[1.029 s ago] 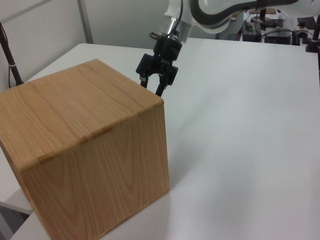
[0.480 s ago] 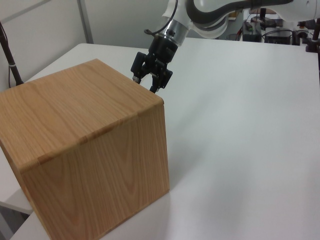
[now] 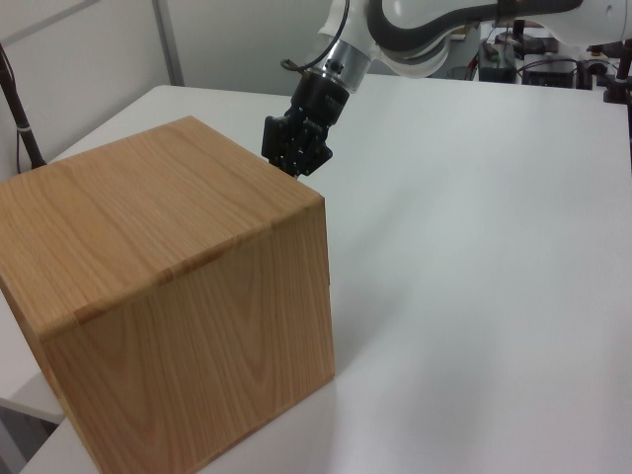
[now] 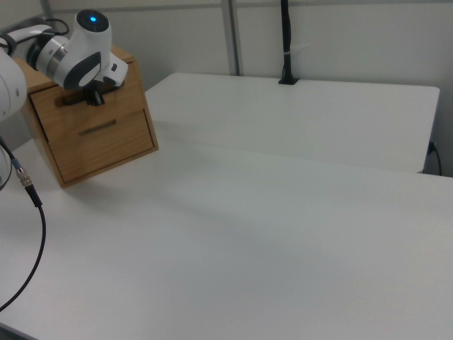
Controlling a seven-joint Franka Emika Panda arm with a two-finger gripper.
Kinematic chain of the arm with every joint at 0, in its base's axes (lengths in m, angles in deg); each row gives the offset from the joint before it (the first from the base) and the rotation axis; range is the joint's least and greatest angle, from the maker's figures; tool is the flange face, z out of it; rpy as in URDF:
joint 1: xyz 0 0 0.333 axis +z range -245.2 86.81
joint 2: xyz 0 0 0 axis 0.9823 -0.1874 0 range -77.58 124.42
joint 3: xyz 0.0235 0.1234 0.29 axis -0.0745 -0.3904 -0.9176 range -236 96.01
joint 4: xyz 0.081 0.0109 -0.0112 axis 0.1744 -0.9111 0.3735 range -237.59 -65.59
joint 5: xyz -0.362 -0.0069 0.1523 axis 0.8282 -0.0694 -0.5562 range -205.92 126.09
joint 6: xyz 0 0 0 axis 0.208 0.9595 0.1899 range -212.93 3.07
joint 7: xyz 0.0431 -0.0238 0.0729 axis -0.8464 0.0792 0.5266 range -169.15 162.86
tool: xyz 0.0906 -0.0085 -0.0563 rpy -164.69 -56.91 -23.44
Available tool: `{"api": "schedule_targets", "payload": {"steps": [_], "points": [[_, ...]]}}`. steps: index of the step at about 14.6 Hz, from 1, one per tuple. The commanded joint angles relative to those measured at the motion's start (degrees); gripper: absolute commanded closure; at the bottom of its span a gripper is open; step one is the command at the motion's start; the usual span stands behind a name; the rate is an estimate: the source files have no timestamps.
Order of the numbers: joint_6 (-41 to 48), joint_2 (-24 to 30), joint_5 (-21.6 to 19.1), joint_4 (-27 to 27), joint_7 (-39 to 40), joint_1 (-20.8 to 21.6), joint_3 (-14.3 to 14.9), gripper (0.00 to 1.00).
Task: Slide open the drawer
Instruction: 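Pull the handle away from the cabinet, sliding the upper drawer out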
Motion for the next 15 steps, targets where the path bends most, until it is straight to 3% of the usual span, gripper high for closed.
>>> {"api": "schedule_targets", "payload": {"steps": [1,7,15], "points": [[-0.18,0.54,-0.81,0.36,-1.60,0.59,3.88,1.00],[3.59,9.23,-0.46,-10.88,2.53,-2.48,5.38,1.00],[27.23,18.29,-0.37,-14.75,9.20,-11.27,6.60,1.00]]}}
